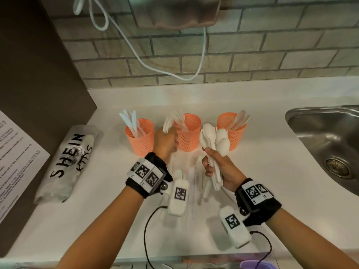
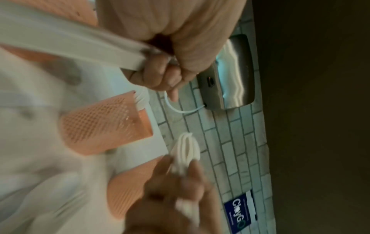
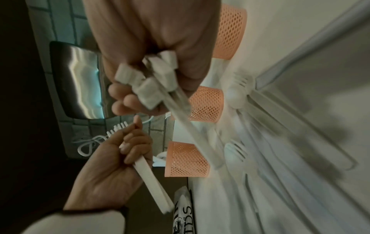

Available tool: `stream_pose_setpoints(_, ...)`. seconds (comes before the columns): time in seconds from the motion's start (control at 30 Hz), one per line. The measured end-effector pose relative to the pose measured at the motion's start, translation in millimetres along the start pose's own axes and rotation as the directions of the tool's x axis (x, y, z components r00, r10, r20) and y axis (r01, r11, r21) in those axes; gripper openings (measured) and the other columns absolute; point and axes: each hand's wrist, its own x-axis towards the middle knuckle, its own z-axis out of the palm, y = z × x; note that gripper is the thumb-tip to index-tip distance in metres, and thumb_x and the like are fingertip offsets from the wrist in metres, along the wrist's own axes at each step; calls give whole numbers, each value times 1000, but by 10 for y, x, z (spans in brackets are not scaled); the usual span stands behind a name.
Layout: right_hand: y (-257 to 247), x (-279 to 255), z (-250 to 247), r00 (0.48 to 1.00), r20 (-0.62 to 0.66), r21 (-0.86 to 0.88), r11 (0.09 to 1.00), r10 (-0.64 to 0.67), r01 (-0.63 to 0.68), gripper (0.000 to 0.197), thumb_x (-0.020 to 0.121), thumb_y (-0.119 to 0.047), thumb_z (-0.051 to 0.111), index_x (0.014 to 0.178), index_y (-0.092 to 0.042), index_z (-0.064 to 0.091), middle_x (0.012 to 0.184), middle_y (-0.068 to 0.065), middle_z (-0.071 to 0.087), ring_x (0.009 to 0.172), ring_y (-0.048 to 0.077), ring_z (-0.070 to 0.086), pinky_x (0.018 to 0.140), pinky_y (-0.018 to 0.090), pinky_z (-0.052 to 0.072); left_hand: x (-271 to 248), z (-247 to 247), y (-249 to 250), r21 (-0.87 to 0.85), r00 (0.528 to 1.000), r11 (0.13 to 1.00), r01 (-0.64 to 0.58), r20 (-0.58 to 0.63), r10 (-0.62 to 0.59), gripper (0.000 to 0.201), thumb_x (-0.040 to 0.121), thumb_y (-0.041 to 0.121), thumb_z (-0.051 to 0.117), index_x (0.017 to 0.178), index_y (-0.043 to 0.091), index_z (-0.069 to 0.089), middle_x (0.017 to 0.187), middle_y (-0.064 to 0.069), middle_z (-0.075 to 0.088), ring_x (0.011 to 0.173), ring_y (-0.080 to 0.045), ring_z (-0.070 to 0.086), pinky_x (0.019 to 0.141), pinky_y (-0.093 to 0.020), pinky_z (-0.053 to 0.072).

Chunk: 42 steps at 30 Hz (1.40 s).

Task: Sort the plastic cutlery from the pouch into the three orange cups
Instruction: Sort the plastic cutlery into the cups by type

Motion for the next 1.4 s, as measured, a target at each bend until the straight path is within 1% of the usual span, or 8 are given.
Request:
stream_pose_setpoints(0.2, 30, -32, 63, 996, 82, -49, 998, 45, -41, 13, 95, -23, 44, 103, -15, 51, 58, -2, 60, 35, 5, 40, 38, 18, 38, -330, 168, -200, 71, 985, 997, 42, 163, -53, 28, 82, 27, 67, 59, 19, 53, 50, 2, 44, 32, -3, 31, 36, -14, 23)
stream_pose_setpoints(0.43, 22, -84, 94, 996, 75, -68, 997, 51, -46, 18, 96, -24, 43, 102, -14, 57, 62, -2, 66, 38, 6, 48, 40, 18, 44, -399, 286, -230, 46, 993, 999, 5, 117, -10, 16, 84, 11, 59, 84, -5, 63, 72, -13, 59, 58, -14, 55, 40, -13, 40)
stream_pose_setpoints(0.57, 28, -96, 123, 999, 31, -110, 994, 18, -14, 21, 94, -23, 47, 90, -6, 59, 60, 2, 66, 44, 11, 59, 45, 22, 51, -379, 328, -301, 63, 996, 998, -24, 88, 19, 14, 83, 17, 54, 83, 7, 63, 78, -12, 63, 80, -30, 64, 70, -38, 56)
stream_pose_setpoints(0.77, 29, -75, 126, 999, 24, -139, 990, -23, 26, 18, 94, -19, 50, 102, -8, 62, 76, 10, 73, 66, 24, 71, 58, 31, 59, -258, 256, -334, 62, 997, 997, -51, -63, 55, 23, 92, 15, 42, 102, -3, 54, 75, -9, 65, 67, -24, 59, 59, -28, 45)
stream_pose_setpoints(0.9, 86, -57, 80, 991, -76, -276, 958, -107, 82, 5, 93, -6, 49, 97, -3, 52, 59, 9, 62, 44, 16, 60, 46, 26, 52, -154, 122, -278, -51, 986, 998, -48, -160, 39, 28, 94, 10, 36, 116, -5, 45, 47, 6, 54, 47, -10, 50, 54, -25, 43)
stream_pose_setpoints(1.03, 153, 15, 20, 934, -176, -563, 810, -311, 164, 15, 86, 0, 54, 100, -7, 54, 60, 3, 50, 37, 2, 43, 38, 18, 37, -144, -3, -182, -126, 996, 992, 9, -90, -21, 17, 94, 10, 44, 78, 16, 47, 53, -1, 36, 36, -7, 35, 37, -19, 33)
stream_pose_setpoints(1.23, 143, 66, -15, 859, -161, -870, 481, -486, 110, 26, 79, -9, 62, 104, -6, 55, 78, 5, 58, 68, 24, 52, 61, 28, 36, -265, 42, -70, -8, 994, 994, -106, 24, 106, 21, 85, 10, 60, 66, 17, 54, 38, 12, 40, 30, -2, 31, 34, -14, 26)
stream_pose_setpoints(1.4, 116, 54, -36, 857, -108, -949, 310, -504, 63, 32, 82, -14, 61, 112, -9, 51, 89, 12, 68, 81, 35, 62, 60, 30, 36, -342, 148, -42, 151, 968, 958, -245, 91, 233, 15, 77, 22, 73, 73, 18, 60, 62, 10, 58, 54, -1, 51, 56, -15, 42)
